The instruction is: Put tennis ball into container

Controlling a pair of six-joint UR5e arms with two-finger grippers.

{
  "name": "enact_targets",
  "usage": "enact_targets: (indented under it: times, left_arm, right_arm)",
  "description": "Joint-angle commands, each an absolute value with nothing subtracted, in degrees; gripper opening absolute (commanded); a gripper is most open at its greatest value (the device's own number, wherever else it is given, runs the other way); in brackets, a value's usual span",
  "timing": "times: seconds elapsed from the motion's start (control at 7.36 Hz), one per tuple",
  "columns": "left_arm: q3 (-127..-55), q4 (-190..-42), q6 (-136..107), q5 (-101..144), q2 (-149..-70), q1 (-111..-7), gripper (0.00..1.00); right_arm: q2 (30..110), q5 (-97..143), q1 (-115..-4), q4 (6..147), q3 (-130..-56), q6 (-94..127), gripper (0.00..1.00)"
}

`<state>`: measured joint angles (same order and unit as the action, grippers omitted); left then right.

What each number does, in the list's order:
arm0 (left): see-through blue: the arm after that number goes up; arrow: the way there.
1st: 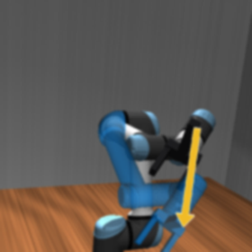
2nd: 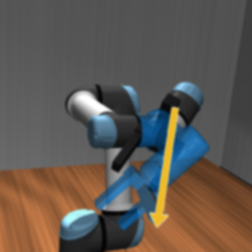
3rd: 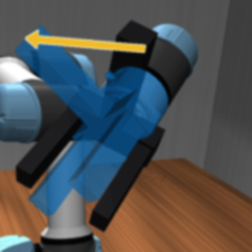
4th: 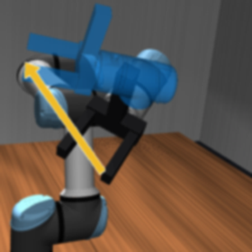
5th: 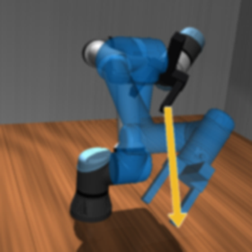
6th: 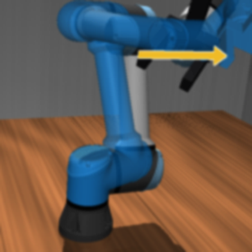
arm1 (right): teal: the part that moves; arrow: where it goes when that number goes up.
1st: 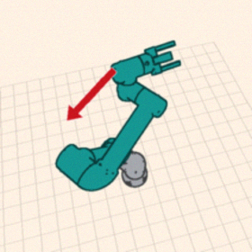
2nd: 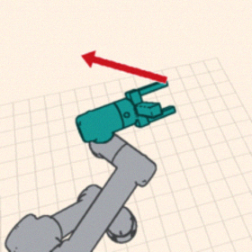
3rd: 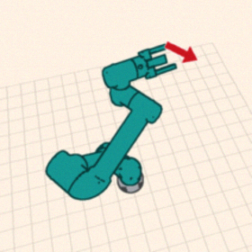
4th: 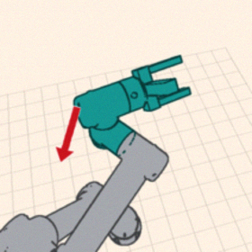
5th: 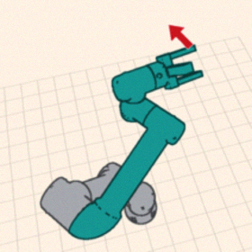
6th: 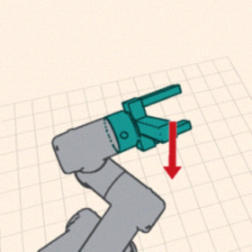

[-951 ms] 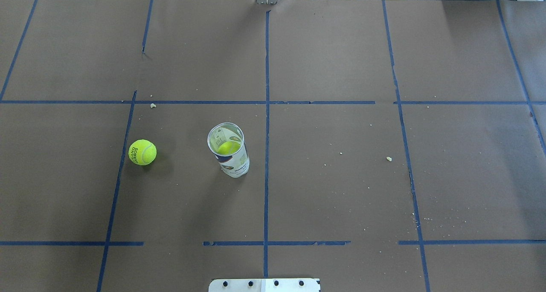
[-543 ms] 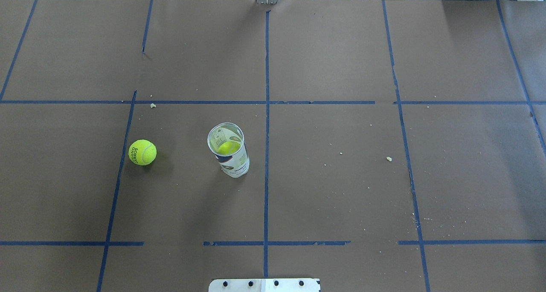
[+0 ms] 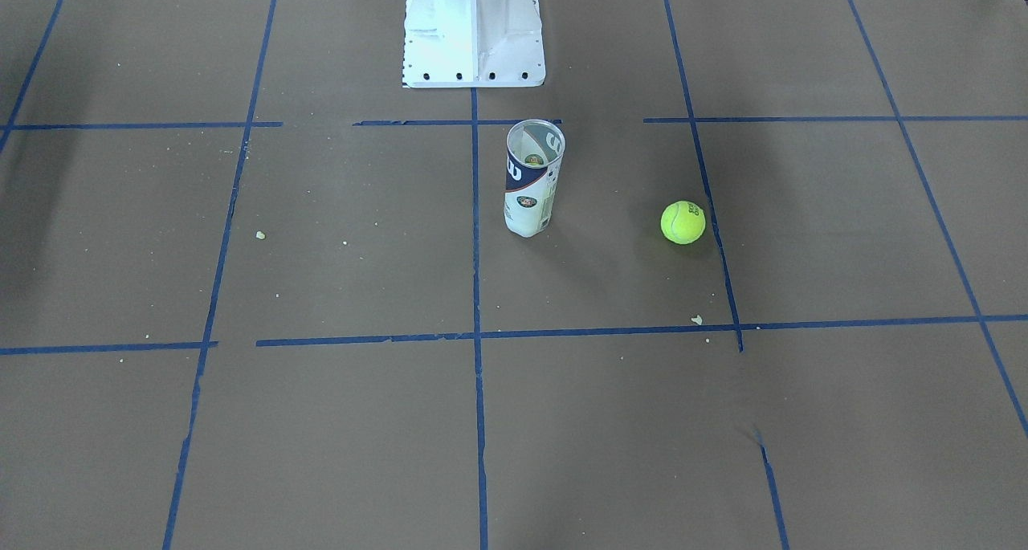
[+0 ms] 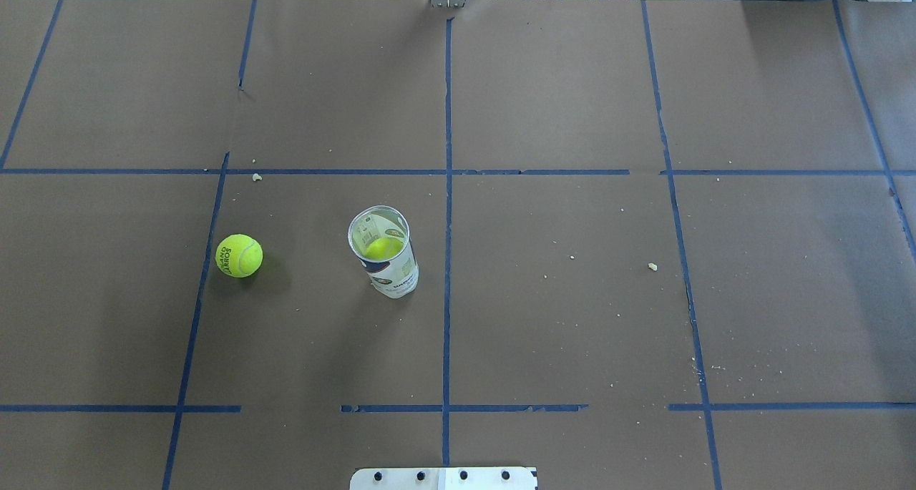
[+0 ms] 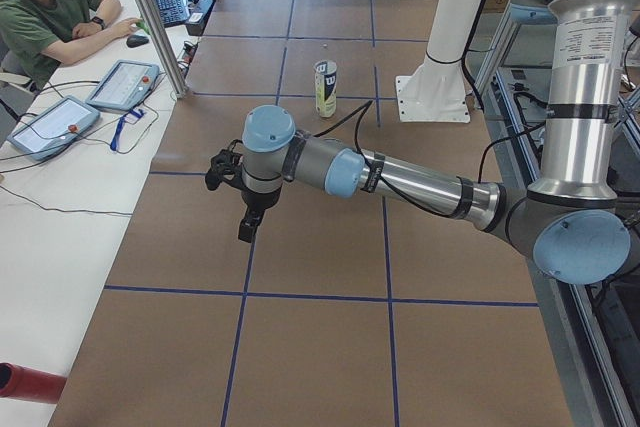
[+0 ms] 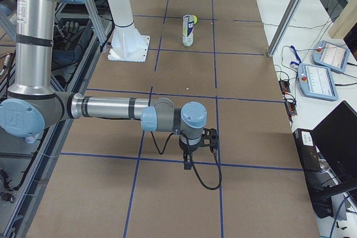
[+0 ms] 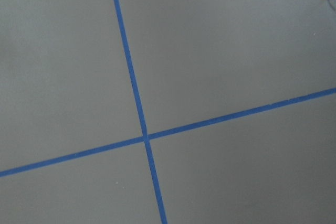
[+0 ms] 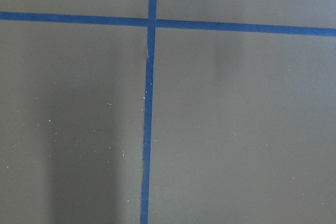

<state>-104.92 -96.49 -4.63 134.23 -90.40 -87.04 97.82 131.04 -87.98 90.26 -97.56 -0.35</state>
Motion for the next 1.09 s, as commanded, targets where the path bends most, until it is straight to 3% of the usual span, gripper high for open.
enact_targets:
  times: [0.0,0.41,0.68,0.95]
  left_arm:
    - [-104.9,-105.3,-18.9,133.0,-89.4,-78.0,1.00]
    - [-106.5,-120.7,-50.4,124.5,-89.2,-61.6,1.00]
    - [-108.9,-120.3,-62.7,117.2,-90.8,-50.8,1.00]
    - [-108.9,-111.9,-67.5,112.3,-97.3,-44.8,1.00]
  right_arm:
    - [97.8,131.0,-88.0,90.3,-97.6,-0.4,1.00]
    - [97.8,131.0,-88.0,90.3,-97.6,-0.4,1.00]
    - [97.8,131.0,-88.0,90.3,-97.6,-0.4,1.00]
    - [97.8,131.0,-88.0,90.3,-97.6,-0.4,1.00]
